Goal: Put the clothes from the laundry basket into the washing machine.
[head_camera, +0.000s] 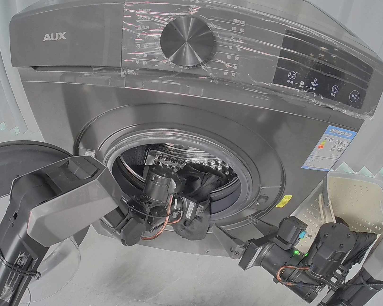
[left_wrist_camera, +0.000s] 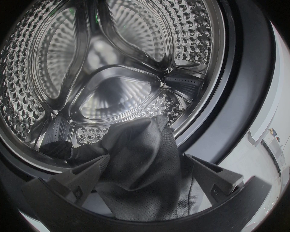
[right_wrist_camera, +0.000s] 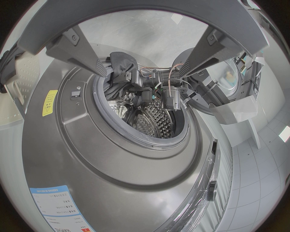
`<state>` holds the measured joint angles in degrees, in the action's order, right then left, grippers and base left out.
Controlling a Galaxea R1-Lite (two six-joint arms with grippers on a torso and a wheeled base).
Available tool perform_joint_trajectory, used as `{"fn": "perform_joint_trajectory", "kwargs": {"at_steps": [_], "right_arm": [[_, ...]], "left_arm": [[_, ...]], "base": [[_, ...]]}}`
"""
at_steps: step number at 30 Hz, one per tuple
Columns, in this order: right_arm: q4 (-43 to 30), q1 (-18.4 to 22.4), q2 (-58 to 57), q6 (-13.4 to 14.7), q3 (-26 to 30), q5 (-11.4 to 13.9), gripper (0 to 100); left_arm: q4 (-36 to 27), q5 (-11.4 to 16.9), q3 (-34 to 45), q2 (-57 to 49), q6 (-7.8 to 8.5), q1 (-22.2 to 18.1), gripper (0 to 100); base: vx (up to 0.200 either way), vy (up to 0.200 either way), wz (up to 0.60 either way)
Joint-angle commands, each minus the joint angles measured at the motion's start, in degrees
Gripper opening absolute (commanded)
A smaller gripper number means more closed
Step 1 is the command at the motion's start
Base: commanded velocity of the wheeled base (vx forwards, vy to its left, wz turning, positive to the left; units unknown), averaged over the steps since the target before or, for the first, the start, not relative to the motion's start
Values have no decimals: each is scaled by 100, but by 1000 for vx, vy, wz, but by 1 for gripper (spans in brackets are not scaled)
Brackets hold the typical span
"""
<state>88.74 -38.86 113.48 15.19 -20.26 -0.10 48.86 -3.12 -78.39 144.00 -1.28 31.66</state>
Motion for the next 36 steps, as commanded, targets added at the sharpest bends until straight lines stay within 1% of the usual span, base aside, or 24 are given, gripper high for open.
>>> {"fn": "perform_joint_trajectory", "kwargs": {"at_steps": [1,2,3,10,12,14,15,18,19,20,21,22,25,35,36], "right_arm": [[3,2,7,2,-4,1,100],[3,2,7,2,-13,1,100],[3,2,7,2,-13,1,100],[3,-7,-2,2,-4,1,100],[3,-86,-28,2,-4,-8,100],[3,-95,-37,10,-13,-8,100],[3,-86,-28,10,-13,1,100],[3,-86,-2,10,-31,1,100],[3,-86,-2,10,-31,1,100],[3,-86,-2,10,-31,1,100],[3,-86,-2,10,-31,1,100],[3,-95,-2,10,-22,-8,100],[3,-95,-2,10,-13,-8,100],[3,-78,-2,10,-48,1,100],[3,-78,-2,10,-48,1,100]], "left_arm": [[1,-4,-19,85,14,-19,100],[1,-4,-19,94,14,-19,100],[1,-4,-19,120,14,-28,0],[150,-57,-151,331,5,-46,0],[194,-101,-397,375,-4,-99,0],[203,-136,-573,375,-4,-248,0],[203,-215,-766,375,-4,-353,0],[238,-479,-1284,516,-13,-494,0],[238,-479,-1284,516,-13,-494,0],[256,-584,-1495,577,-4,-556,0],[256,-584,-1495,577,-4,-556,0],[212,-672,-1909,683,-4,-617,0],[159,-672,-2058,700,-4,-635,0],[159,-681,-1988,630,-4,-635,0],[168,-681,-1988,630,-4,-626,100]], "base": [[0,0,0],[0,0,0],[0,0,0],[0,0,0],[0,0,0],[0,0,0],[0,0,0],[0,0,0],[0,0,0],[0,0,0],[0,0,0],[0,0,0],[0,0,0],[0,0,0],[0,0,0]]}}
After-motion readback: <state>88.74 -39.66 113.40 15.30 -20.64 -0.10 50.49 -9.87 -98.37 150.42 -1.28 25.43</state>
